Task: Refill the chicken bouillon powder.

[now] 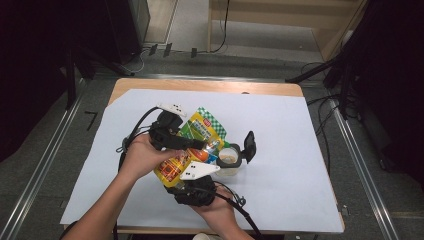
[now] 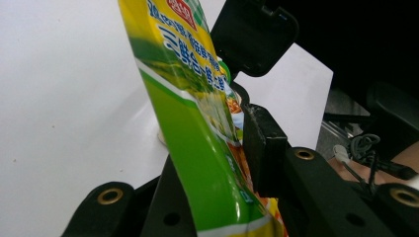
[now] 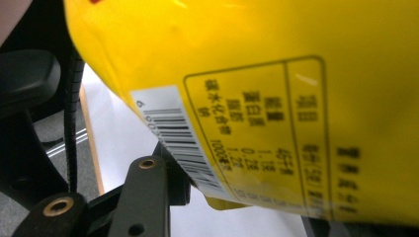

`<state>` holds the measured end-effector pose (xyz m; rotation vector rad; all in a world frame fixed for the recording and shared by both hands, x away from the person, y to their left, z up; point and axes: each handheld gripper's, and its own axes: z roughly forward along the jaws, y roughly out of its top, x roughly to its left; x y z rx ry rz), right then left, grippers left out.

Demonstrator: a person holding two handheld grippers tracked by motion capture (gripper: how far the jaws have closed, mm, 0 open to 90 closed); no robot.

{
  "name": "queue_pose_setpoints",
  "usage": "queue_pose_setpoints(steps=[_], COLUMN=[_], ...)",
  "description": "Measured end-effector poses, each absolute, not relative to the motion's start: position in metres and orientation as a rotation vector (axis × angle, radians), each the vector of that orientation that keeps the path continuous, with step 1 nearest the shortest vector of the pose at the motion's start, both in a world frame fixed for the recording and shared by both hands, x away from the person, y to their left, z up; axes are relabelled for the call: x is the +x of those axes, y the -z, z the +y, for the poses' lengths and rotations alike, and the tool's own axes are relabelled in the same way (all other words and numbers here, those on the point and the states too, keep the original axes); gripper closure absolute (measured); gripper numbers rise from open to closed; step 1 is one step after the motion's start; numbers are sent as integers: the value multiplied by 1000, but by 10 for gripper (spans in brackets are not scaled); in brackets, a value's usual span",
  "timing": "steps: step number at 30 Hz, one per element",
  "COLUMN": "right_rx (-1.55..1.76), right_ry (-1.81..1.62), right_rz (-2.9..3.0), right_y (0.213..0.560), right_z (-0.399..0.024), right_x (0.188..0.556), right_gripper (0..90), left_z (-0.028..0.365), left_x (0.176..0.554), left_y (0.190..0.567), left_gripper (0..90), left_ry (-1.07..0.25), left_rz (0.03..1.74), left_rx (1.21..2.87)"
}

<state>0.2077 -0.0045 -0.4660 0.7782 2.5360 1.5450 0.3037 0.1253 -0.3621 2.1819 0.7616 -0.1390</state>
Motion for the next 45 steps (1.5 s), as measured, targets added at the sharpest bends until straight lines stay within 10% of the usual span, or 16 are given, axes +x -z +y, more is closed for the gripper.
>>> queue_pose_setpoints(steps=[45], right_rx=[827], right_ry=[-1633], right_rz=[2564], right_y=[461], right_z=[-7], right_x=[213], right_gripper=[634], left_z=[93], left_x=[321], left_y=[358], left_gripper=[763], left_ry=[222], left_rz=[848], left_rx=[2290])
